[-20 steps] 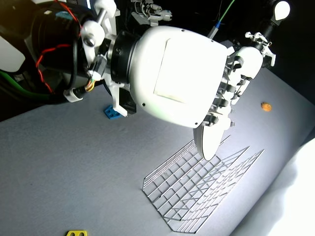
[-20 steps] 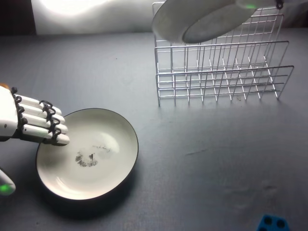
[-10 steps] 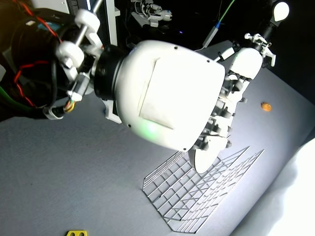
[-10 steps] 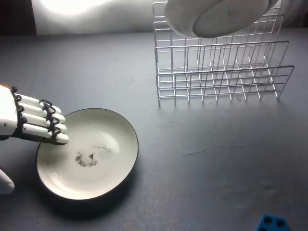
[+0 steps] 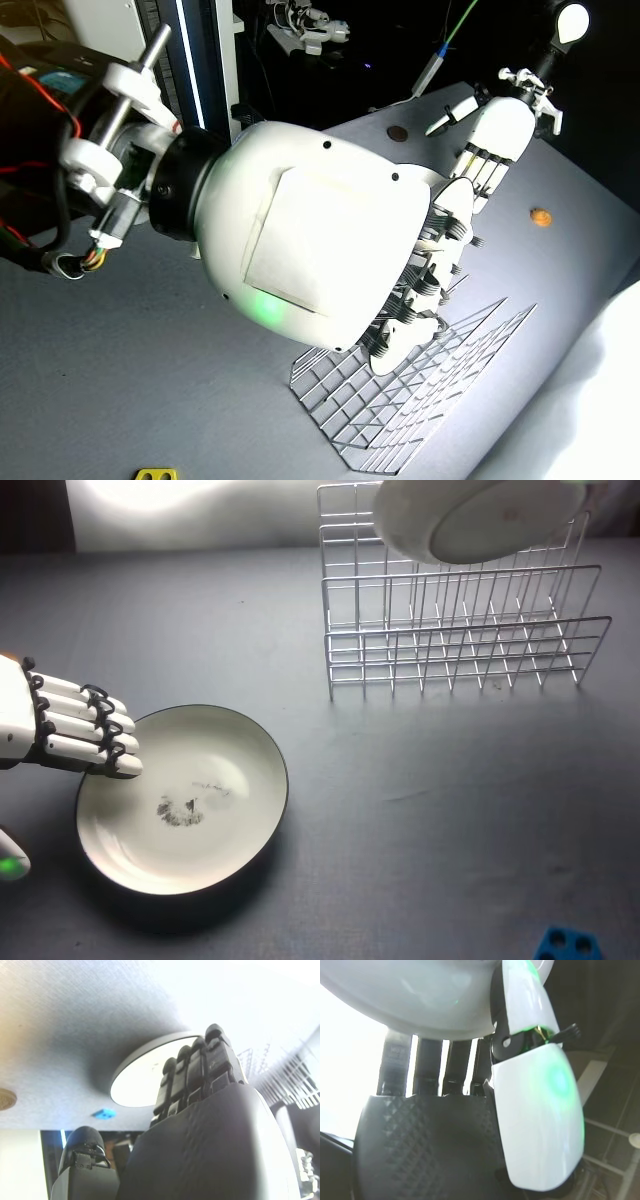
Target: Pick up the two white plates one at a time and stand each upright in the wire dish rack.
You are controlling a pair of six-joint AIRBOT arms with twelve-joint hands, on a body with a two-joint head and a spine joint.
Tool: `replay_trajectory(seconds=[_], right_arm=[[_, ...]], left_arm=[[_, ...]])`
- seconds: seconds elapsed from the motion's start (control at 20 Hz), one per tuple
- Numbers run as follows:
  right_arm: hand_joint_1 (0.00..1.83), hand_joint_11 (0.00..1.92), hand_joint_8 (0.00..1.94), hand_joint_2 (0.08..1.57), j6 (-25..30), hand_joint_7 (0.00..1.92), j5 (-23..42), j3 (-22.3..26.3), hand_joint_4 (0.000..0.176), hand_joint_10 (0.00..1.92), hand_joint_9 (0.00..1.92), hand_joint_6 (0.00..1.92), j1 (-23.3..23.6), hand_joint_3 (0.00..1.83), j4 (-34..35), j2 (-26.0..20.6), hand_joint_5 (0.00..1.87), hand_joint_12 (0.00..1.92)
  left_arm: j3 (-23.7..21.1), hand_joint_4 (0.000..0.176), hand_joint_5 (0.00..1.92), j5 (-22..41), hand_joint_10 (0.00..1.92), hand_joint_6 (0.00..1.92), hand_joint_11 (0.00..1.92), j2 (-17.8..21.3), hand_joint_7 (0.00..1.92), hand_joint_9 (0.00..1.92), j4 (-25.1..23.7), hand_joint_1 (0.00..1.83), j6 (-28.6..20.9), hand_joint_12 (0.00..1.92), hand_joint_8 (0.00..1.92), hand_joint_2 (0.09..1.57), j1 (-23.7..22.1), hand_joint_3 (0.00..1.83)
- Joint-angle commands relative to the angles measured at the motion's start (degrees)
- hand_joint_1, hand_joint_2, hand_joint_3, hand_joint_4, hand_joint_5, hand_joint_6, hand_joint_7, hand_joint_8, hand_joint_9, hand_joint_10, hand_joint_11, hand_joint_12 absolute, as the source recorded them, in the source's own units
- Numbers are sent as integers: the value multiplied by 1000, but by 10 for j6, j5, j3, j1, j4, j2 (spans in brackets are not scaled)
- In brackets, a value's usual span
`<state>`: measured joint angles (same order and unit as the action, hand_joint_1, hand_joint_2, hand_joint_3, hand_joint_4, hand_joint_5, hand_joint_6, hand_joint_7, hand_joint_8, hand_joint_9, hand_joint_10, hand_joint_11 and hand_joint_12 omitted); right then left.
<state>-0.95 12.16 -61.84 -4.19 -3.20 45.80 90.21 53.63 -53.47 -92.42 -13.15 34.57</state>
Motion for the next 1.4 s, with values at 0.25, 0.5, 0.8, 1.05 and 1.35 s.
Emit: replay_trajectory(seconds=[0.25, 0.5, 0.8, 1.05, 1.35], right_arm=[[1354, 692, 823, 1089, 82, 1061, 69, -25, 0, 1004, 937, 988, 9, 1, 15, -10, 1000, 1187], [1381, 714, 798, 1081, 100, 1072, 67, -33, 0, 1070, 955, 957, 16, 0, 20, -9, 1008, 1182], [1379, 701, 836, 1088, 173, 1059, 54, -66, 0, 1078, 939, 988, 22, 0, -63, 4, 990, 1186], [1372, 669, 862, 1103, 250, 1031, 54, -79, 0, 1126, 903, 1038, 22, 1, -165, 12, 966, 1185], [1240, 676, 822, 1087, 249, 1072, 28, -93, 14, 477, 1054, 946, 20, 0, -165, 34, 1027, 1144]], left_arm=[[5, 0, 24, 8, 0, 1, 0, 1, 18, 0, 29, 0, 1, 0, 2, 1068, -5, 0], [5, 0, 34, 8, 0, 7, 0, 1, 22, 0, 29, 0, 2, 0, 3, 1068, -5, 0], [5, 0, 43, 11, 0, 9, 0, 1, 31, 1, 29, 0, 2, 0, 7, 1070, -5, 1], [7, 0, 27, 11, 0, 2, 0, 1, 8, 0, 29, 0, 2, 0, 0, 1072, -6, 2], [7, 0, 31, 9, 0, 2, 0, 1, 21, 0, 27, 0, 2, 0, 3, 1075, -6, 2]])
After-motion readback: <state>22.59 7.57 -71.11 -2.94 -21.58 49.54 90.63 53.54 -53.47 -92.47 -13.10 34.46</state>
